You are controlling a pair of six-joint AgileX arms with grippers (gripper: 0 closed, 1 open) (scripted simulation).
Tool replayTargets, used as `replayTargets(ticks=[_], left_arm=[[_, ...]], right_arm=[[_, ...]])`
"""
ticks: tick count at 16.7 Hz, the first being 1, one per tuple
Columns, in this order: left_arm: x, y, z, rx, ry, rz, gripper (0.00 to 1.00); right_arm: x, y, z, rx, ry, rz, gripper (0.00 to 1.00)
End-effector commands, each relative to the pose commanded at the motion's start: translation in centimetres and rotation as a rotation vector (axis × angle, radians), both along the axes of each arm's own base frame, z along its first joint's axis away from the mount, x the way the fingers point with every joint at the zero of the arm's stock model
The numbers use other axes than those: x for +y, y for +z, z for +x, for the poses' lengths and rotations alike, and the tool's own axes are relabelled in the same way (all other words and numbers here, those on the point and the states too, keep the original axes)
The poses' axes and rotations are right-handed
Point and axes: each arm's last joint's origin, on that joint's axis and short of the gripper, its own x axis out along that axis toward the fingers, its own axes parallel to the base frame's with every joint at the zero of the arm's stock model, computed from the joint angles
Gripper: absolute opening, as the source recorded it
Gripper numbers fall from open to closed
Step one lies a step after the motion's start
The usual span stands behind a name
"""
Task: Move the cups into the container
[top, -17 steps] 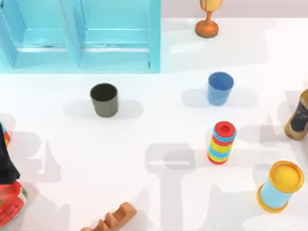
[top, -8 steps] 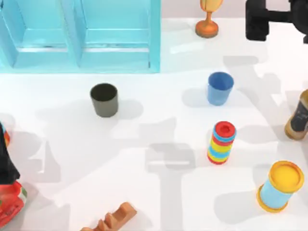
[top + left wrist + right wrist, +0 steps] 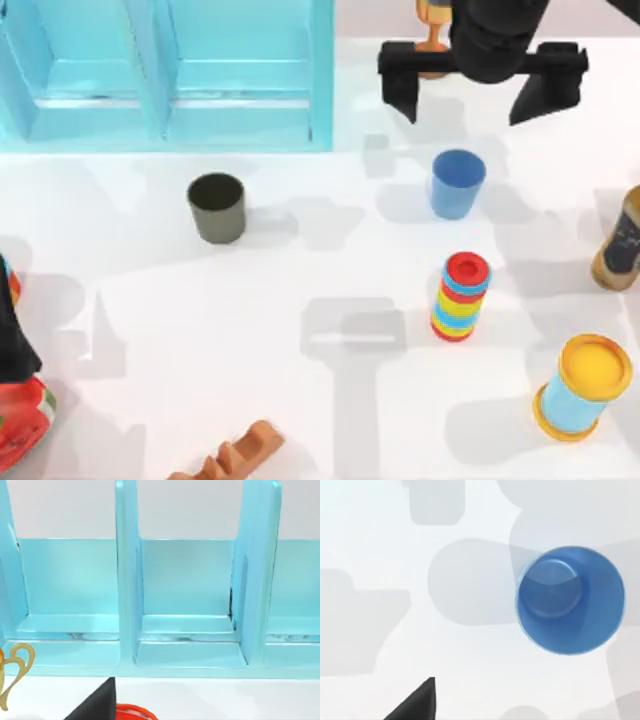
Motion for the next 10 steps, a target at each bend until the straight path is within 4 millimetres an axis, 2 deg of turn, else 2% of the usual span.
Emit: replayTargets(ticks=[3, 10], left_arm=[[0.0, 0.0, 0.0, 0.000, 0.000, 0.000, 1.00], [0.0, 0.0, 0.0, 0.000, 0.000, 0.000, 1.00]], right_arm=[[1.4, -1.6, 0.8, 0.040, -0.002, -0.017, 1.00], [1.4, -2.0, 1.0, 0.046, -0.006, -0.019, 1.00]])
